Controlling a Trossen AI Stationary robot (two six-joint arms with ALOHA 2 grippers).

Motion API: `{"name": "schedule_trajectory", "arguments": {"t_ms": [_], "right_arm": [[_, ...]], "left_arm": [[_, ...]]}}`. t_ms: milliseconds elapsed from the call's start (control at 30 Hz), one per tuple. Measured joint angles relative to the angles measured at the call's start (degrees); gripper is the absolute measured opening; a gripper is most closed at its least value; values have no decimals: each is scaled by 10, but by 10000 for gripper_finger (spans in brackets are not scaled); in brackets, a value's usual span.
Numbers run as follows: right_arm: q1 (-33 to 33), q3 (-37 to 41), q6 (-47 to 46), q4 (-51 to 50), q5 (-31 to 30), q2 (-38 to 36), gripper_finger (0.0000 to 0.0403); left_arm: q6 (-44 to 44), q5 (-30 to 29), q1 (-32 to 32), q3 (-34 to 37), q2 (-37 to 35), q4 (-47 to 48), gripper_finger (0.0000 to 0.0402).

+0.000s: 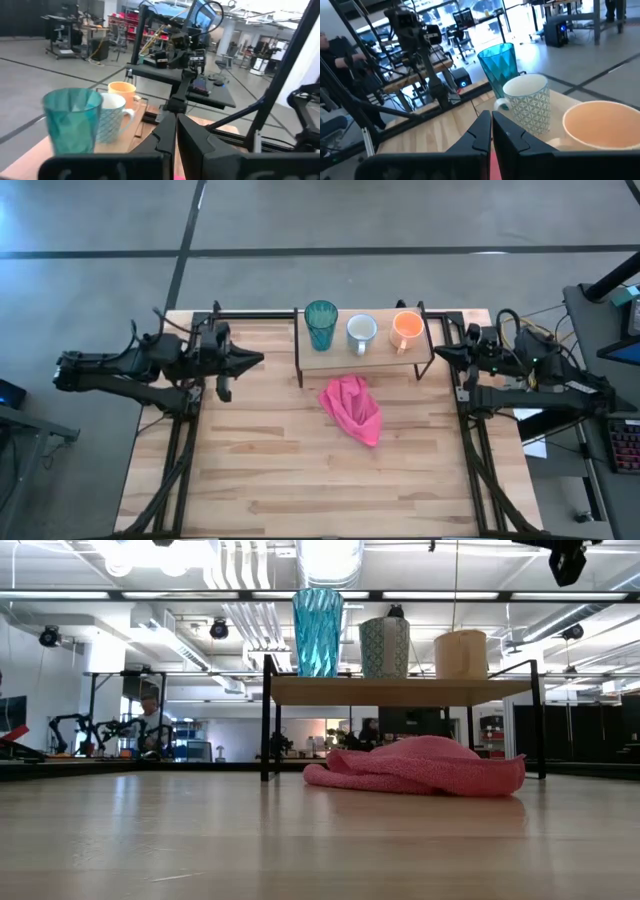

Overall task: Stack small to large cups/mugs on shelf
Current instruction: Return to home position

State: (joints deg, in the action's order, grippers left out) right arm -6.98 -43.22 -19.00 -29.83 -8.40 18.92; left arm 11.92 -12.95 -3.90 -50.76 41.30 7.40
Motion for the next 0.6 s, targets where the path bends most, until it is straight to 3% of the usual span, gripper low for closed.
{"name": "schedule_trajectory", "arguments": {"t_ms": [133, 433, 600], "right_arm": [[0, 36, 2, 10, -2, -34, 9], [0, 153, 30, 134, -7, -124, 9], [0, 203, 13, 142, -7, -179, 9]], "left_arm": [[-6, -25, 0, 43, -34, -24, 2], [-50, -25, 0, 182, -92, -211, 2], [-49, -25, 0, 256, -117, -294, 2]]}}
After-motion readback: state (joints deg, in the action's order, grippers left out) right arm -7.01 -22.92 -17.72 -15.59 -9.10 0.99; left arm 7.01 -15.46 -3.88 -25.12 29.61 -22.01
